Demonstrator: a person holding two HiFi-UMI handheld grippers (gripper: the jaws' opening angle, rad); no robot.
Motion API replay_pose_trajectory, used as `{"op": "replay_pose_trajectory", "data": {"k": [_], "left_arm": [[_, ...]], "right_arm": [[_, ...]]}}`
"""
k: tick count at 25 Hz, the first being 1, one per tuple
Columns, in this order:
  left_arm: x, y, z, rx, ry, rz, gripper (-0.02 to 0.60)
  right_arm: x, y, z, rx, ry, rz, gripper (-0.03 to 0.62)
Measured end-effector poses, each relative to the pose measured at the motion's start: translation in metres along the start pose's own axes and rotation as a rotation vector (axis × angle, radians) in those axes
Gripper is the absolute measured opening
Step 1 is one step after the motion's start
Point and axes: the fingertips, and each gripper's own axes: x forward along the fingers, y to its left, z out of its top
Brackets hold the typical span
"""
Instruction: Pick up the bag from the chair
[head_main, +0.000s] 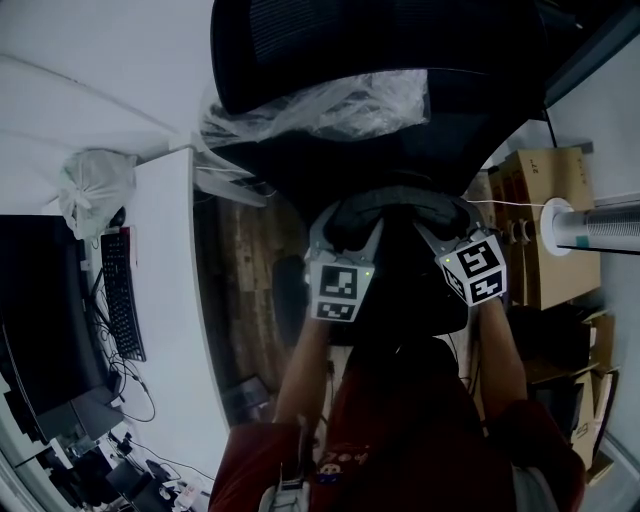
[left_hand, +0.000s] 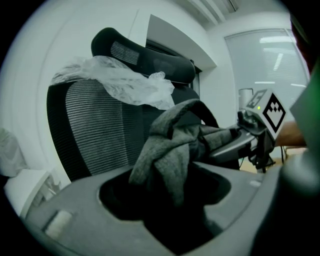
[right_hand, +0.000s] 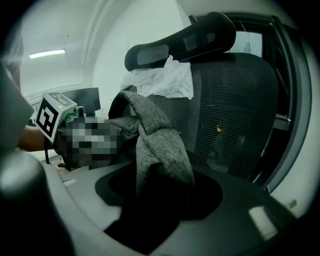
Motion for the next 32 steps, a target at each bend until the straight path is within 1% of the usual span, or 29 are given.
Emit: {"op": "replay_pose_trajectory", "data": {"k": [6,11,15,20,24,32], "left_arm": [[-0.006,-0.006,0.001,0.001,0.002,0.004,0.254],[-0.021,-0.017,0.000,0.002,-0.012,0.012,0.247],[-0.032,-0.028,0.005,0.012,-0.034,0.018,0.241],[-0.057,-0.045,0.008,0.003,-0.049,0.045,0.235],[-0.077,-0.066,0.008,0.002,-0.051,0.061,0.235],[-0.127,-0.126,0.016,0.031,-0.054,0.111,0.237]], "right_arm": [[-0.007,0.006,0.000,-0.010,-0.001,-0.005,0.206],[-0.020,0.016,-0.005,-0.013,-0.010,0.015,0.171],[-0.034,0.022,-0.006,-0.027,-0.030,-0.006,0.157],[-0.058,0.037,-0.005,-0.058,-0.034,0.010,0.149],[-0.082,0.049,-0.011,-0.073,-0.044,0.011,0.149],[-0.150,0.073,-0.028,-0.087,-0.089,0.034,0.149]]}}
